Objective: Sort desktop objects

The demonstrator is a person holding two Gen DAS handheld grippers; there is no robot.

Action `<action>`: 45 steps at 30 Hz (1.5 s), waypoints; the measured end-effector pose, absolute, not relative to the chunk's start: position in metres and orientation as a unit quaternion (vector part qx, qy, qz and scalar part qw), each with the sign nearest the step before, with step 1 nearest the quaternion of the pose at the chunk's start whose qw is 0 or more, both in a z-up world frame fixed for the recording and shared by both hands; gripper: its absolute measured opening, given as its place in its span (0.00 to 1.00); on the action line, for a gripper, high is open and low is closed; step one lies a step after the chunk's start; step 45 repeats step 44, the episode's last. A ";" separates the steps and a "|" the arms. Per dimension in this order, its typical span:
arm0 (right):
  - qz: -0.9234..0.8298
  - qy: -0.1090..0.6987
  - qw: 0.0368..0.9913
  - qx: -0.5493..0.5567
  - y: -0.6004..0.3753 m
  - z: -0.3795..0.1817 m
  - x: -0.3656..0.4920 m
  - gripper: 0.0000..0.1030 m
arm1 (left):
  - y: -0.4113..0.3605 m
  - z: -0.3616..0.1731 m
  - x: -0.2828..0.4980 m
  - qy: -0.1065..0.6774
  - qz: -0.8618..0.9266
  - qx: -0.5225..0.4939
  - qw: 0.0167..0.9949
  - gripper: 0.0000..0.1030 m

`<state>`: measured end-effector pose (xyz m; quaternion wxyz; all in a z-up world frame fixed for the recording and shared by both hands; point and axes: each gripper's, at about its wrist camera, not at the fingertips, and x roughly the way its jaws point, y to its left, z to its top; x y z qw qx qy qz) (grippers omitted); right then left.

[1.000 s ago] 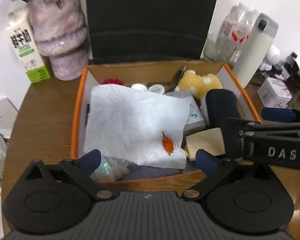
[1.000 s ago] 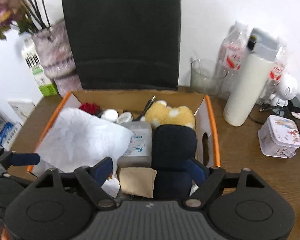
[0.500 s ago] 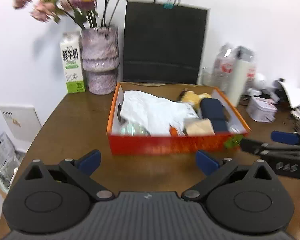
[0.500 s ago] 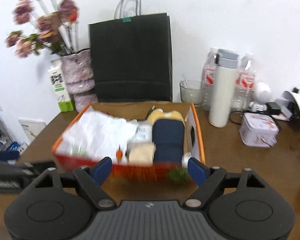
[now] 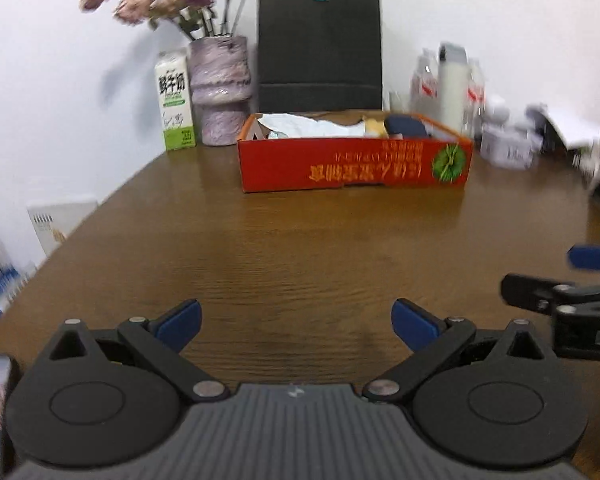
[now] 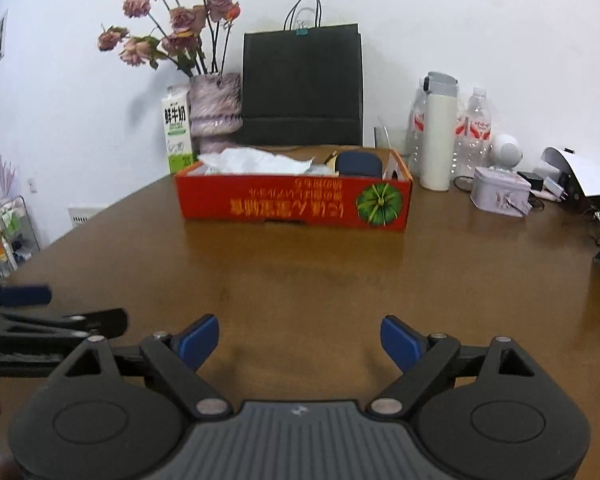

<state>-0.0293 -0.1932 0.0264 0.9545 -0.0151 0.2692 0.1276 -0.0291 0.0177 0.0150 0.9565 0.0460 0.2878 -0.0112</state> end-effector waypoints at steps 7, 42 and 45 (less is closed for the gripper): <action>0.118 0.292 0.949 -0.033 -0.184 0.011 -0.021 0.91 | 0.018 0.000 -0.007 0.323 -0.023 0.019 0.946 1.00; 0.078 0.344 0.936 -0.016 -0.176 -0.007 0.029 1.00 | 0.031 -0.010 0.019 0.346 -0.009 0.008 0.938 1.00; 0.078 0.344 0.936 -0.016 -0.176 -0.007 0.029 1.00 | 0.031 -0.010 0.019 0.346 -0.009 0.008 0.938 1.00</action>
